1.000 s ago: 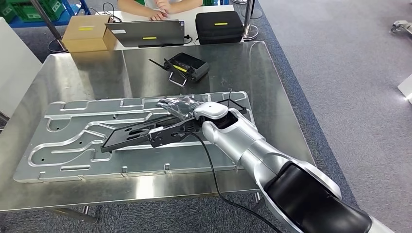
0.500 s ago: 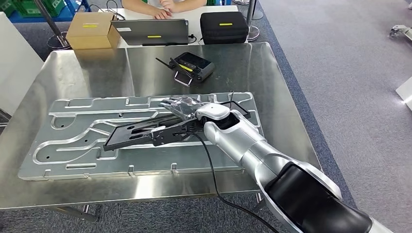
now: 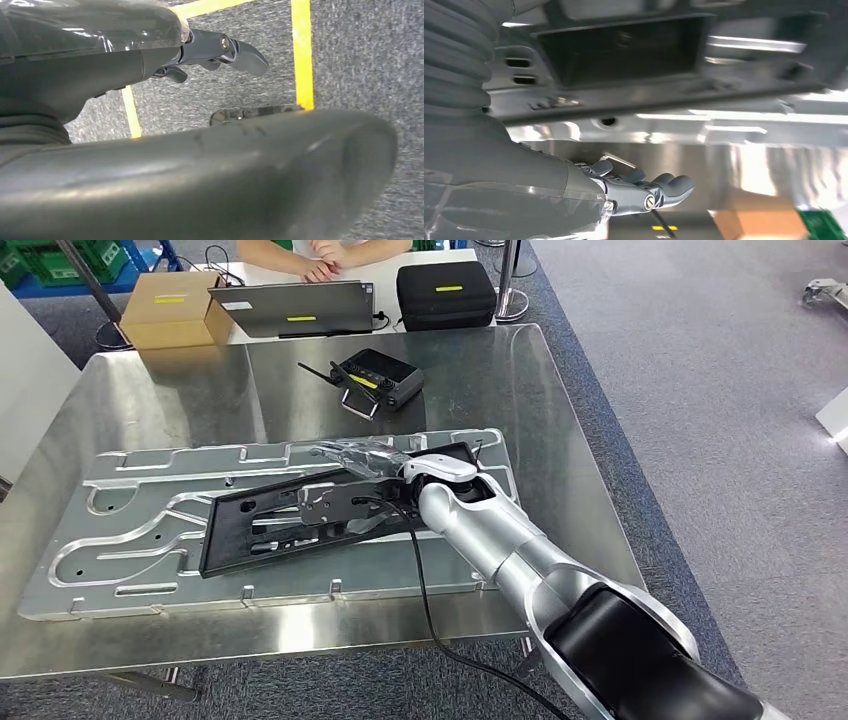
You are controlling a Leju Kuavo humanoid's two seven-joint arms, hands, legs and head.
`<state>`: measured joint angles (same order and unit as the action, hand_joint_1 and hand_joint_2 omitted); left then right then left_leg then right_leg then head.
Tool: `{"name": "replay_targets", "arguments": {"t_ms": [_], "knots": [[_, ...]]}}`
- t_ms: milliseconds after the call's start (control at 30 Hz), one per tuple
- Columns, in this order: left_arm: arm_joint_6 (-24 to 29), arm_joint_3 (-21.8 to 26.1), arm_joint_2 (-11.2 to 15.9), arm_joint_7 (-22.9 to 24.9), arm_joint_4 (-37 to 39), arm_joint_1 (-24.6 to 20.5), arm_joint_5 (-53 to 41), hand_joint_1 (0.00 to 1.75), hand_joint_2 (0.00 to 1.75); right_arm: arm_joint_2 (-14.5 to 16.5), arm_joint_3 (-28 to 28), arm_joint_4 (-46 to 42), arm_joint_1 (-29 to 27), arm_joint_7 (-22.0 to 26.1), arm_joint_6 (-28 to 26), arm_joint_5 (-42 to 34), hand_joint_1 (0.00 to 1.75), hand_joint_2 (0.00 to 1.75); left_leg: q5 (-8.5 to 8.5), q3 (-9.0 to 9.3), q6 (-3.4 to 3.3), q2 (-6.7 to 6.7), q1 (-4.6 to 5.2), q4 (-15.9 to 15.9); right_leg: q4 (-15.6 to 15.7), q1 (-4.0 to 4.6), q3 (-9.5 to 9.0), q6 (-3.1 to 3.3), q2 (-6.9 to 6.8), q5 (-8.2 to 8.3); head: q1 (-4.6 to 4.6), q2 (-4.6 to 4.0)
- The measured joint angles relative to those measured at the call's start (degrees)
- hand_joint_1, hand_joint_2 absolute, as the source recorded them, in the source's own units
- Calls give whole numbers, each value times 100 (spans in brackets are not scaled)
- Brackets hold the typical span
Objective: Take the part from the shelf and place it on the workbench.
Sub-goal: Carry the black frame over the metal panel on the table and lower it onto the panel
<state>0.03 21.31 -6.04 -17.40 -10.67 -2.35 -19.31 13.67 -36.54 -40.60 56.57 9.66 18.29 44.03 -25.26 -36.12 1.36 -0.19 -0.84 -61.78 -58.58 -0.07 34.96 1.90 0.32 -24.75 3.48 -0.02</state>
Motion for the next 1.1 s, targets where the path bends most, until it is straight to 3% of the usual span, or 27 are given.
{"name": "replay_targets", "arguments": {"t_ms": [67, 133, 200, 233, 300, 333, 367, 400, 433, 467, 533, 567, 700, 733, 800, 867, 900, 933, 1033, 1100], "knots": [[-10, 17, 1, -17, 0, -7, -18, 0, 0, 8, 83, -197, -48, 25, 121, -249, 0, 175, 72, 173, -56, -3, 31, 356, -7, 12, 5, -50, 4, -9, 1, 0], [-18, 25, -5, -32, 0, -3, -40, 0, 0, 9, 173, -481, -139, 45, 247, -552, 0, 175, 82, 188, -107, -10, 35, 386, 1, 15, 4, -117, 1, -9, 1, 0], [-22, 35, -15, -56, 0, 5, -60, 0, 0, 10, 271, -816, -215, 37, 321, -863, 0, 175, 116, 205, -171, -5, 8, 435, -117, 8, 52, -185, -2, -111, 0, 0], [-21, 43, -19, -73, 0, 5, -67, 0, 0, 9, 317, -993, -247, 22, 329, -1025, 0, 175, 131, 212, -200, 0, -8, 458, -323, 1, 143, -218, -2, -247, 0, 0], [-14, 60, -19, -111, 0, 5, -75, 0, 0, 1, 417, -1391, -359, -55, 302, -1404, 0, 175, 133, 208, -230, 4, -6, 463, -1050, -24, 481, -269, -3, -623, 0, 0], [-10, 67, -20, -125, 0, 8, -76, 0, 0, -4, 464, -1606, -435, -110, 276, -1593, 0, 175, 130, 208, -234, 3, -6, 462, -1403, -36, 651, -287, -3, -754, 0, 0], [-9, 75, -23, -136, 0, 14, -75, 0, 0, -10, 509, -1821, -512, -165, 233, -1774, 0, 175, 126, 209, -232, 1, -7, 460, -1600, -48, 752, -300, -4, -782, 0, 0], [-14, 86, -28, -143, 0, 19, -71, 0, 0, -15, 551, -2043, -582, -211, 161, -1946, 0, 175, 120, 211, -228, -2, -7, 454, -1567, -59, 741, -305, -6, -695, 0, 0], [-23, 104, -37, -151, 0, 23, -58, 0, 0, -19, 598, -2282, -651, -239, 59, -2125, 0, 175, 110, 214, -218, -7, -8, 443, -1310, -69, 621, -302, -9, -518, 0, 0], [-35, 131, -50, -162, 0, 27, -36, 0, 0, -21, 655, -2546, -722, -254, -73, -2311, 0, 175, 93, 212, -202, -13, -9, 422, -906, -73, 426, -289, -15, -311, 0, 0], [-55, 193, -72, -184, 0, 33, 8, 0, 0, -23, 779, -3106, -867, -275, -354, -2626, 0, 175, 53, 188, -150, -24, 11, 359, -244, -61, 113, -241, -24, -78, 0, 0], [-59, 221, -79, -191, 0, 38, 22, 0, 0, -29, 835, -3362, -950, -286, -470, -2731, 0, 175, 38, 177, -120, -27, 20, 338, -100, -48, 49, -210, -23, -55, 0, 0], [-62, 326, -84, -189, 0, 54, 63, 0, 0, -67, 995, -4167, -1285, -320, -797, -2900, 0, 175, -56, 157, 2, -14, 6, 251, -34, -48, 22, -85, -12, -47, 1, 0], [-63, 351, -85, -180, 0, 53, 85, 0, 0, -77, 1033, -4325, -1360, -324, -882, -2906, 0, 175, -175, 84, 31, -10, 2, 68, -17, -65, 8, -59, -18, -41, 1, 0], [-64, 405, -88, -157, 0, 57, 124, 0, 0, -105, 1105, -4575, -1529, -351, -1050, -2892, 0, 175, -523, -209, 76, -6, -11, -605, -11, -73, -7, -28, -29, -47, 1, 0], [-61, 468, -98, -136, 0, 72, 174, 0, 0, -146, 1169, -4754, -1745, -396, -1231, -2832, 0, 87, -722, -485, 99, -6, -20, -1196, -16, -68, -10, -20, -31, -47, 1, 0], [-58, 502, -103, -129, 0, 80, 200, 0, 0, -170, 1202, -4840, -1853, -417, -1324, -2791, 0, 44, -676, -495, 98, -5, -21, -1217, -22, -67, -11, -19, -29, -45, 1, 0], [-54, 534, -106, -126, 0, 85, 224, 0, 0, -193, 1232, -4921, -1949, -439, -1408, -2756, 0, 0, -530, -393, 88, -5, -21, -1008, -28, -67, -13, -21, -25, -42, 0, 0], [-39, 632, -111, -123, 0, 74, 291, 0, 0, -267, 1340, -5176, -2206, -499, -1638, -2671, 0, 0, -67, 156, 12, -14, -4, 82, -47, -50, -8, -64, -9, -41, 0, 0], [-33, 702, -125, -121, 0, 63, 336, 0, 0, -327, 1426, -5343, -2423, -516, -1756, -2641, 0, 0, -23, 257, -44, -27, 23, 309, -46, -36, 3, -131, -11, -24, 0, 0]]}}
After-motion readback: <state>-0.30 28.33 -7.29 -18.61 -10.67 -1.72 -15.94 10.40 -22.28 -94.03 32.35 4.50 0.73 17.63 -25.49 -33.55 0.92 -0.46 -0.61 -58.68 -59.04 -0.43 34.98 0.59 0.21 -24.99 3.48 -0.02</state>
